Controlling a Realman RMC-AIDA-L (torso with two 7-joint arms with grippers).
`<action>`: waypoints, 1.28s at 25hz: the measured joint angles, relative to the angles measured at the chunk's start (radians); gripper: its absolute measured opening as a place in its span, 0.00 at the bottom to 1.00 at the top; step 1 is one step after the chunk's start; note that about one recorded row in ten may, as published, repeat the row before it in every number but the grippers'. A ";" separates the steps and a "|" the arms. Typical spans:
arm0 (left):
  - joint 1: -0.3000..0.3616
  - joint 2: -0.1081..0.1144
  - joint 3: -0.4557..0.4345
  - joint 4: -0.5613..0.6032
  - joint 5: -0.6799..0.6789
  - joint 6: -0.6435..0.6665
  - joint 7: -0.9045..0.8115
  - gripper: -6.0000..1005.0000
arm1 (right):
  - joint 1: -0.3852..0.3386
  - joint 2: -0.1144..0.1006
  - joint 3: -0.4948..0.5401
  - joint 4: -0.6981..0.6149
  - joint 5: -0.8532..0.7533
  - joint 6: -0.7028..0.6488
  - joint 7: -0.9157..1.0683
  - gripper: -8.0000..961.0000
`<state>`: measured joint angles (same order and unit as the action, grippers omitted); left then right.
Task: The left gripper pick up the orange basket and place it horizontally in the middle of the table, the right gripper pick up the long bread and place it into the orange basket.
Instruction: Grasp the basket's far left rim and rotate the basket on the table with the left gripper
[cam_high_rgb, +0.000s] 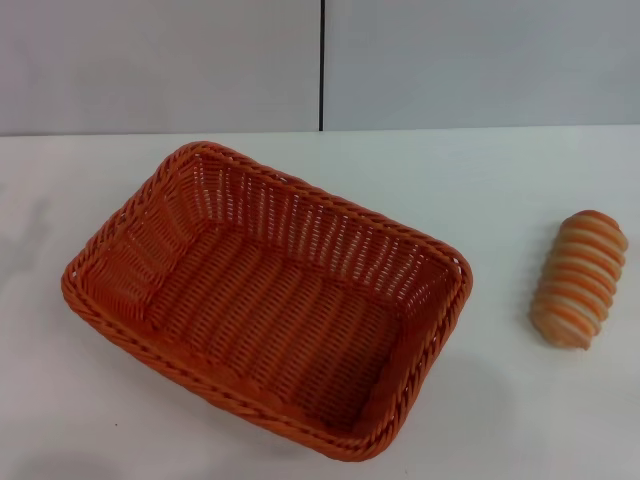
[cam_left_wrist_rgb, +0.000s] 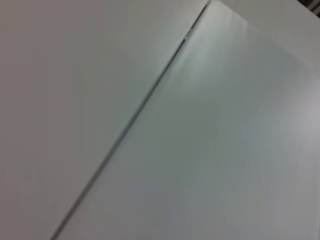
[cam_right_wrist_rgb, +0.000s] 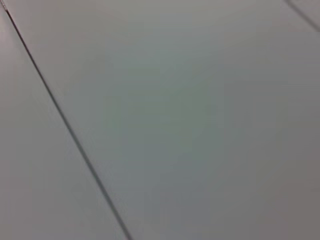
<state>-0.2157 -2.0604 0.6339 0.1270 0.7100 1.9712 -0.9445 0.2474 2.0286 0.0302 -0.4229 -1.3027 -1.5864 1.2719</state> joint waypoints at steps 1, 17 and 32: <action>0.008 0.007 0.027 0.049 0.020 0.000 -0.030 0.80 | 0.000 0.000 -0.013 -0.016 -0.006 -0.002 0.022 0.72; -0.007 0.119 0.114 0.402 0.275 -0.280 -0.365 0.79 | -0.004 -0.025 -0.092 -0.030 -0.046 -0.042 0.086 0.72; -0.291 0.187 0.122 0.896 1.129 -0.452 -0.924 0.79 | -0.020 -0.023 -0.096 0.006 -0.049 -0.029 0.080 0.72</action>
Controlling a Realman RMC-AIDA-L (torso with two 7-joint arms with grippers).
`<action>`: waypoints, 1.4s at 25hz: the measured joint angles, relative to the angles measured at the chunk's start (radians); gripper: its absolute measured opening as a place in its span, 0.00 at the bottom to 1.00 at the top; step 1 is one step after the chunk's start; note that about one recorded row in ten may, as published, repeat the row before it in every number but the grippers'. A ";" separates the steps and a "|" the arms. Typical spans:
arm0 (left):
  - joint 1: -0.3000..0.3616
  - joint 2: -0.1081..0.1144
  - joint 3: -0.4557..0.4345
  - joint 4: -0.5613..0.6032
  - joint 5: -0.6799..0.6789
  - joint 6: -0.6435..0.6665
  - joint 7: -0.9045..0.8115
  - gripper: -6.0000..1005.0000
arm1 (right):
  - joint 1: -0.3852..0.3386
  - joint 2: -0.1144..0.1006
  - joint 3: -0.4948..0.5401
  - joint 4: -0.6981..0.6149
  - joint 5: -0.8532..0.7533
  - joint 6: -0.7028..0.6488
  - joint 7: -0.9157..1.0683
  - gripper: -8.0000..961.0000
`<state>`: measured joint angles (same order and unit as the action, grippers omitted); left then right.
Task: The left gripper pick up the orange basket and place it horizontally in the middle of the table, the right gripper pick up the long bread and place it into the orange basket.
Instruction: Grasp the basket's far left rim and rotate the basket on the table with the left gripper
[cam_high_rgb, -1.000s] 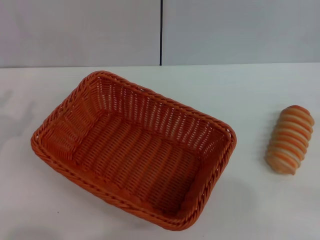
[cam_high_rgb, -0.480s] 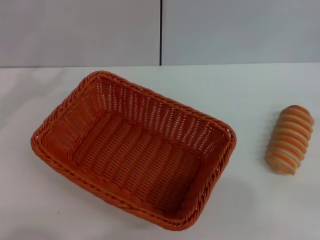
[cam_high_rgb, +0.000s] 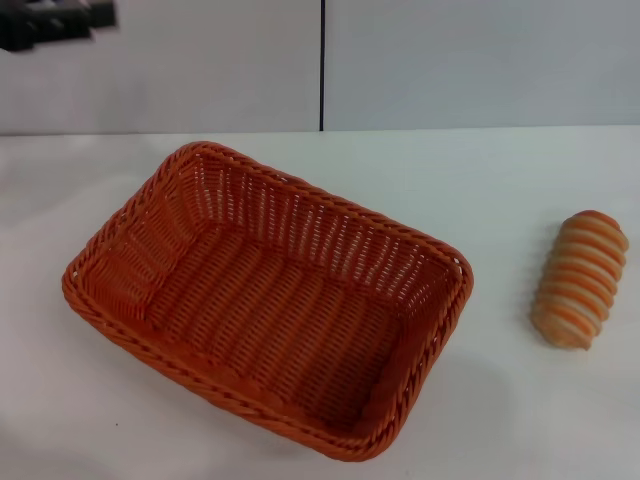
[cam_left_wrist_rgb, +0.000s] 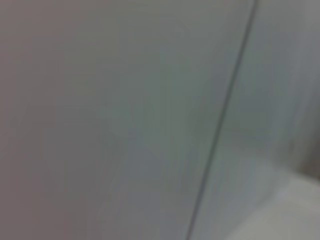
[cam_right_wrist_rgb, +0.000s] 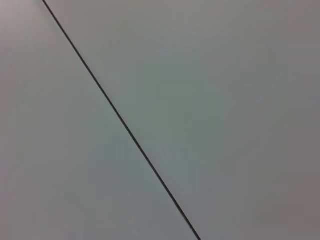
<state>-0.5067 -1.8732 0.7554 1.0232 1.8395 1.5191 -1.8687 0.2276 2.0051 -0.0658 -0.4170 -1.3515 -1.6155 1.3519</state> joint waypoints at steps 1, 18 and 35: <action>-0.009 -0.003 0.001 0.011 0.031 0.008 -0.011 0.79 | -0.001 0.001 0.000 0.000 0.000 0.003 0.000 0.72; -0.227 -0.145 0.025 0.106 0.606 0.044 -0.091 0.79 | -0.002 0.002 -0.005 0.020 -0.008 0.019 -0.001 0.72; -0.280 -0.180 0.098 0.028 0.773 -0.048 -0.116 0.78 | 0.005 0.001 -0.009 0.027 -0.039 0.019 -0.002 0.72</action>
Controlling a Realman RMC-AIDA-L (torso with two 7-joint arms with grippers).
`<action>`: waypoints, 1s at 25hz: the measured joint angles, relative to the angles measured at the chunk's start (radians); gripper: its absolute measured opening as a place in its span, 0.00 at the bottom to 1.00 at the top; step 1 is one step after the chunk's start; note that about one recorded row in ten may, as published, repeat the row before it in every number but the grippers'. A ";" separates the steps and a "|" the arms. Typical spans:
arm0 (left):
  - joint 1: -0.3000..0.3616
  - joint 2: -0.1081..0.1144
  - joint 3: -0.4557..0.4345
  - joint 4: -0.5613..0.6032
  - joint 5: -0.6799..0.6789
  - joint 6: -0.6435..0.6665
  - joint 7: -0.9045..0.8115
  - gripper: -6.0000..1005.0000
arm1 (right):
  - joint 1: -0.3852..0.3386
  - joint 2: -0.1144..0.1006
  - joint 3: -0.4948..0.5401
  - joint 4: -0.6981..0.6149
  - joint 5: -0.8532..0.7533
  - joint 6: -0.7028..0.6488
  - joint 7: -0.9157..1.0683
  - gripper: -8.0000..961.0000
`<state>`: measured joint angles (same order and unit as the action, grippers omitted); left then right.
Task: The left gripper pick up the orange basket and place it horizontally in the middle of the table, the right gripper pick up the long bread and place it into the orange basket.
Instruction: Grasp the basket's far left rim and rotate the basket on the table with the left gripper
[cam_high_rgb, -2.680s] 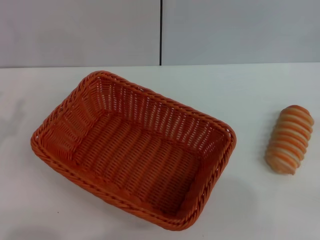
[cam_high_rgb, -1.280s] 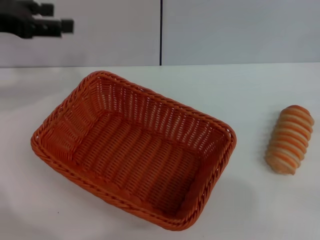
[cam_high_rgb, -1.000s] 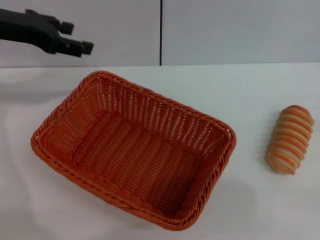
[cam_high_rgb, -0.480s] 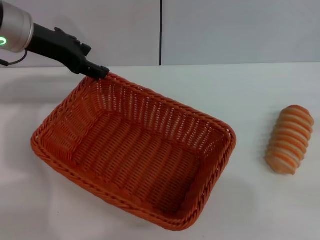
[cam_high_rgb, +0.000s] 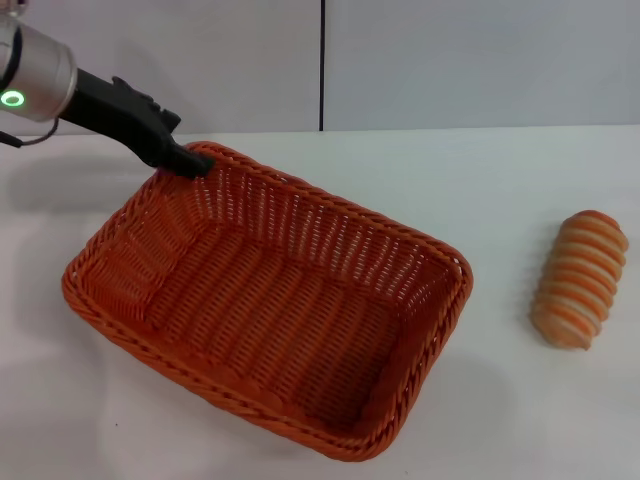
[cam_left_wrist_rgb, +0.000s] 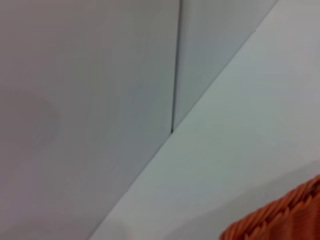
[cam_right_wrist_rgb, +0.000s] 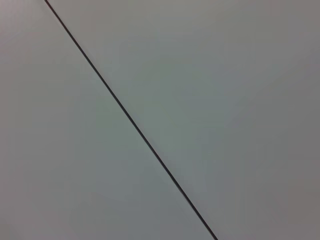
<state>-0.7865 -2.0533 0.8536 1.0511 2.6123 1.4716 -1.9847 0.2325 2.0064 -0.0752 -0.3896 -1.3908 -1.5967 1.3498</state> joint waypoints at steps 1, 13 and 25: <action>-0.001 -0.001 0.010 -0.003 0.004 -0.002 -0.006 0.78 | 0.000 0.000 0.000 0.000 0.000 0.000 0.000 0.72; -0.009 -0.003 0.070 -0.036 0.035 -0.045 -0.042 0.78 | -0.007 0.005 0.007 0.003 -0.011 0.001 0.000 0.72; -0.010 -0.005 0.094 -0.044 0.031 -0.064 -0.064 0.78 | -0.015 0.001 0.009 0.003 -0.011 0.000 0.000 0.73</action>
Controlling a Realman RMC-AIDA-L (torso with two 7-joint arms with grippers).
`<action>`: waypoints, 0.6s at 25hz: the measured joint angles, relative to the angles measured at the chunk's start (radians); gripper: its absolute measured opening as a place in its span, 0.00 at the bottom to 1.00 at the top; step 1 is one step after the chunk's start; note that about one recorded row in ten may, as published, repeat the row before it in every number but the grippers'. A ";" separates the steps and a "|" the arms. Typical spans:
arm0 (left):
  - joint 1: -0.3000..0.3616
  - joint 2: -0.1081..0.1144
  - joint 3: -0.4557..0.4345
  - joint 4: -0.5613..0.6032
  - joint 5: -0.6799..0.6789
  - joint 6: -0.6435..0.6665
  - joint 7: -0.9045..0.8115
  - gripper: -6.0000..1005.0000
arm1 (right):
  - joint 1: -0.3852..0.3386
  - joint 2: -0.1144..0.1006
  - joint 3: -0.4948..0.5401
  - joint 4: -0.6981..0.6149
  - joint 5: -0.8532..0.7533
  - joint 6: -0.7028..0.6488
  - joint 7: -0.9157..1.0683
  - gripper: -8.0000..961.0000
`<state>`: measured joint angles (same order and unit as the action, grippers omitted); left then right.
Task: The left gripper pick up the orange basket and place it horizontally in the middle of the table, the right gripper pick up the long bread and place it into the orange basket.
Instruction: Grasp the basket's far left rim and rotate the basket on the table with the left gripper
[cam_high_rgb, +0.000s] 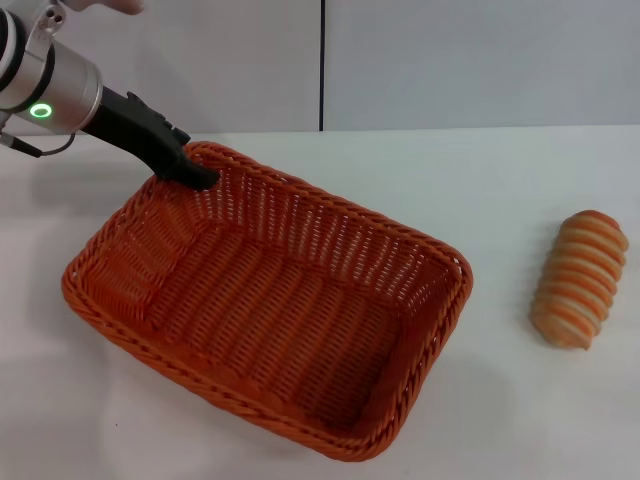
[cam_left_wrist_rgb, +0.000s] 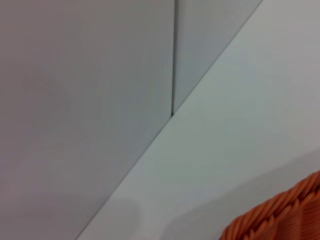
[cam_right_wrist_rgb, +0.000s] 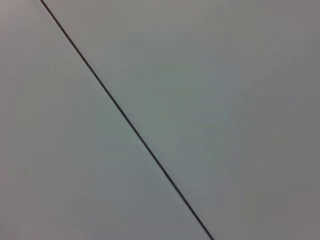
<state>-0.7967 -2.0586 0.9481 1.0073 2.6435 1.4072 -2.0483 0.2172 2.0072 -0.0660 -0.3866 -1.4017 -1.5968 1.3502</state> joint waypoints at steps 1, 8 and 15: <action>0.001 0.000 0.000 0.003 0.000 -0.002 -0.002 0.78 | -0.002 -0.001 0.001 0.000 0.002 0.000 0.000 0.73; 0.006 -0.001 0.029 0.005 0.003 -0.017 -0.003 0.53 | -0.005 -0.002 0.013 0.000 0.005 0.001 0.000 0.73; -0.001 -0.001 0.038 0.019 0.004 0.005 -0.006 0.30 | -0.015 -0.004 0.060 -0.005 0.006 -0.008 0.005 0.73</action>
<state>-0.7977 -2.0595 0.9866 1.0264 2.6476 1.4120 -2.0539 0.2022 2.0034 -0.0057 -0.3915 -1.3953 -1.6045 1.3548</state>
